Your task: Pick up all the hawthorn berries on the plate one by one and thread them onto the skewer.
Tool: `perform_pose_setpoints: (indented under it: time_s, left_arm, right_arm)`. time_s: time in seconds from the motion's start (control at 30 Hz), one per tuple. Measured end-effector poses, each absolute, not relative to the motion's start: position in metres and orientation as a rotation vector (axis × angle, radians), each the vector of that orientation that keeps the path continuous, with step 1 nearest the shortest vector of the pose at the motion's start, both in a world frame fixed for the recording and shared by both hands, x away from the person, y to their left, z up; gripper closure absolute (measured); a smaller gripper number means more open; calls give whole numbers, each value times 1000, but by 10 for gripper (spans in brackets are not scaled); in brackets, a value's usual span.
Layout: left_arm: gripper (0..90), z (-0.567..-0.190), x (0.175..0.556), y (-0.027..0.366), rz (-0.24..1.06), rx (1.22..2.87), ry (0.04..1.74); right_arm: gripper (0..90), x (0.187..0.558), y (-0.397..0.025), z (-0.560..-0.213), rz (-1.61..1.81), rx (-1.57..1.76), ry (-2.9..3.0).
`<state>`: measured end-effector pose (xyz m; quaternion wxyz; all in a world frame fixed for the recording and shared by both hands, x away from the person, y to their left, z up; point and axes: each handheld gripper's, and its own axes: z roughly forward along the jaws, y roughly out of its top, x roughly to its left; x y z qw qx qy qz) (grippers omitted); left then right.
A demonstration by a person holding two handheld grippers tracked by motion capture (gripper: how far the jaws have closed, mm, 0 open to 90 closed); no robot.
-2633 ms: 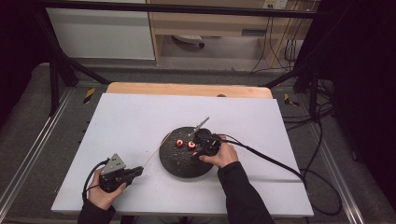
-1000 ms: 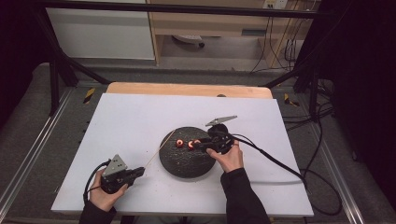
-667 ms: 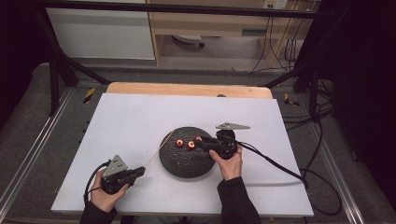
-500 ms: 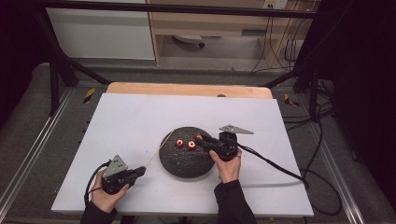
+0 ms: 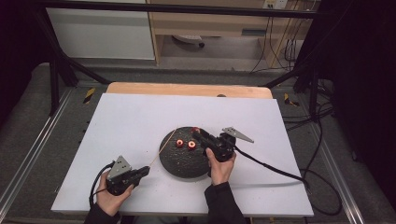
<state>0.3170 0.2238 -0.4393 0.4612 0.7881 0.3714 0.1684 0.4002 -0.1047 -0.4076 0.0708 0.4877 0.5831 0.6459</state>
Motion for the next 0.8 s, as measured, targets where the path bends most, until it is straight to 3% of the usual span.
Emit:
perform_pose_setpoints:
  time_s: [0.8]
  left_arm:
    - [879,-443,310,194,398,1925,883]
  right_arm:
    - [628,406,-92,-420,2147,1532,1405]
